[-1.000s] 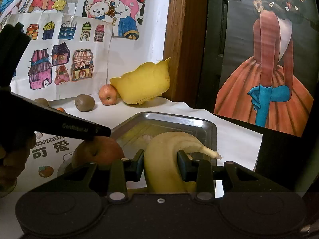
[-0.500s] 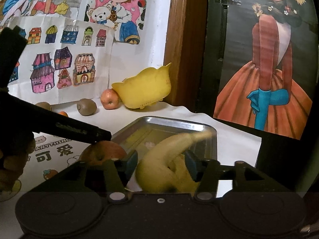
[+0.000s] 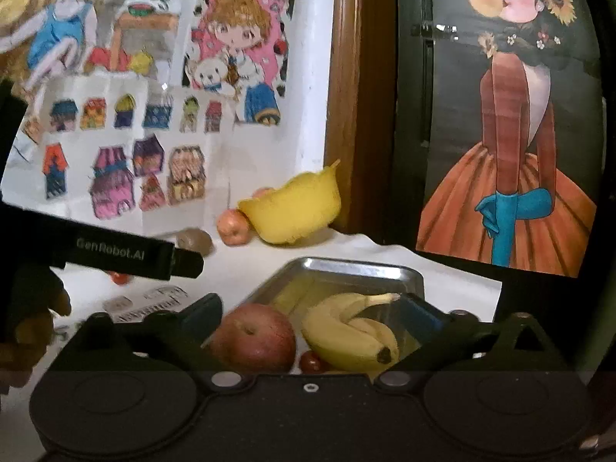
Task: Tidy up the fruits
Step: 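Open both tools to drop the tomato and banana into the tray, then move both open tools back toward the row of fruit by the wall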
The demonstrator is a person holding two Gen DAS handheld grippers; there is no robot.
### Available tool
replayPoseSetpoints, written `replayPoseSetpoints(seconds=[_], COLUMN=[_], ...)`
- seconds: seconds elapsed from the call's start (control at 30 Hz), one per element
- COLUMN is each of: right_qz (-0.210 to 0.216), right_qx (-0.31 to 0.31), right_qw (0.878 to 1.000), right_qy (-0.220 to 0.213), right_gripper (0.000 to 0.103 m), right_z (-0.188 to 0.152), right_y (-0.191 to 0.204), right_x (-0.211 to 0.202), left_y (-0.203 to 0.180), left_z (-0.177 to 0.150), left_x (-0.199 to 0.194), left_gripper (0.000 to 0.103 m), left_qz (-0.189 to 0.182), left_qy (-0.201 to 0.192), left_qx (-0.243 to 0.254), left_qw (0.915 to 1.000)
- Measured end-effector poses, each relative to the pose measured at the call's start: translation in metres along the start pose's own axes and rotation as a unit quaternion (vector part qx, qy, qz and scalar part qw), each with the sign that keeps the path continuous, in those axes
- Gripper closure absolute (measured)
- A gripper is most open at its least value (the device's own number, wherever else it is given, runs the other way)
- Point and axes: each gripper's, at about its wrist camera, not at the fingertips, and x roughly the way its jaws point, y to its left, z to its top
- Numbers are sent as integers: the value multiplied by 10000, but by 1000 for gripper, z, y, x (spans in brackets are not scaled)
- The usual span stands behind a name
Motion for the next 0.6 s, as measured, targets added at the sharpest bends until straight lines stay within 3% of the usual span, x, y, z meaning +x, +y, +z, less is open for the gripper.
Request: replayPoseSetpoints(seconds=[0.33, 0.6], right_qz=[12, -17], right_qx=[38, -1], right_qw=[10000, 9983], right_qy=[4, 579], right_gripper=[1, 1], right_z=[-1, -14], right_y=[29, 56], right_x=[-45, -64], left_y=[21, 51], left_z=[-17, -43], left_x=[-54, -89], left_gripper=[0, 0], left_qz=[190, 399], left_qy=[-106, 96], left_qx=[-55, 51], left_qw=[9997, 9991])
